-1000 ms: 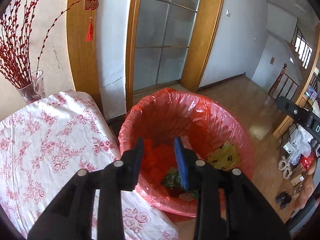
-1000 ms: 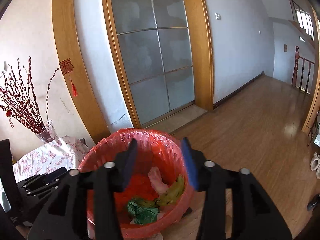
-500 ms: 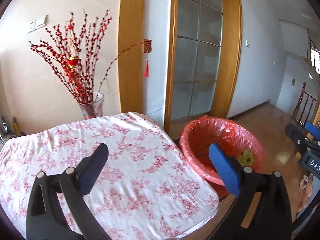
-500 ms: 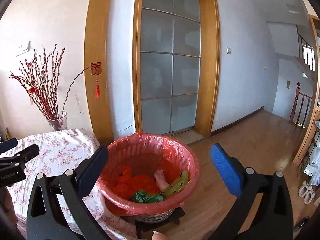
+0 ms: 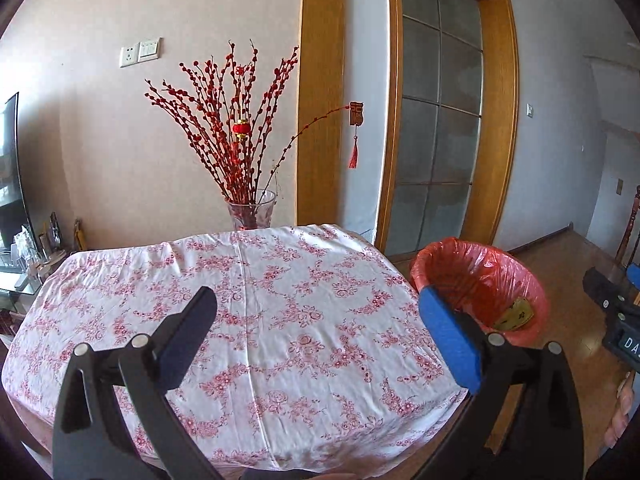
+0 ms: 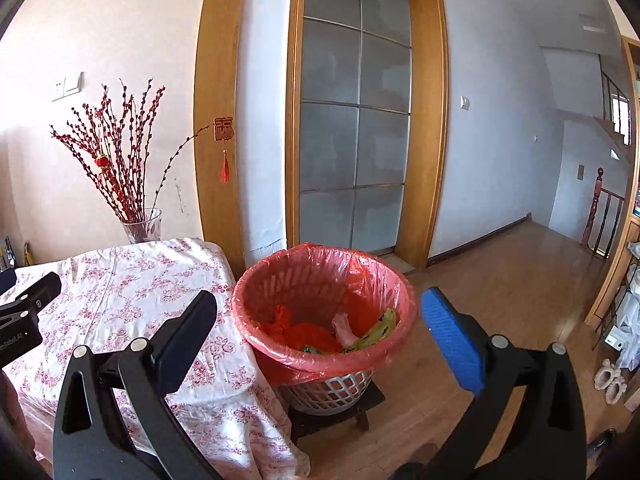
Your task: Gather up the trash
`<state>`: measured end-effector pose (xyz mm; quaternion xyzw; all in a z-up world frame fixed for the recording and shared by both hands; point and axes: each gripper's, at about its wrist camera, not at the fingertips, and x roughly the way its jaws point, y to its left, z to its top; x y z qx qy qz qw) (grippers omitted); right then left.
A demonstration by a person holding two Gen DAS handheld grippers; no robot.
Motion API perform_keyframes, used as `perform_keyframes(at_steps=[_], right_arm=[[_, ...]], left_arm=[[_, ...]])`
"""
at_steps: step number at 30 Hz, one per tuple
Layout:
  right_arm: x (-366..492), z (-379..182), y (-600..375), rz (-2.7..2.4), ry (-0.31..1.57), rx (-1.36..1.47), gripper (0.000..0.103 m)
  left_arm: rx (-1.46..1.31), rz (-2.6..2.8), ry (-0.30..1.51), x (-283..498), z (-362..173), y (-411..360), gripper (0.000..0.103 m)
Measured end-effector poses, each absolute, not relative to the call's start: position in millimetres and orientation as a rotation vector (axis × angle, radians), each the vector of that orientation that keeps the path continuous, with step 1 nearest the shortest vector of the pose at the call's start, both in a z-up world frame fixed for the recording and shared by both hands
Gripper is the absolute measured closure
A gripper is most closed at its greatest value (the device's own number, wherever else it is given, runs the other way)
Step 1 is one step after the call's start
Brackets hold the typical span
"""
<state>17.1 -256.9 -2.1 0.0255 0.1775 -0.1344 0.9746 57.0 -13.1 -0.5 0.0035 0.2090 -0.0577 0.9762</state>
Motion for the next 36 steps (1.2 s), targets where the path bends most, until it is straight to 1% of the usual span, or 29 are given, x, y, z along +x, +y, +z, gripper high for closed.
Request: perform_keyframes(at_steps=[17,36], right_arm=[[0,-21,-234,-0.255,0.443,0.055,0.002],[-9,-24,-228,-0.249,0.447,0.059,0.002]], left_arm=[[0.039,-0.069,0.442,22,-19,-9,0.004],[0.035,-0.061,0.419,11,-16,-7,0.004]])
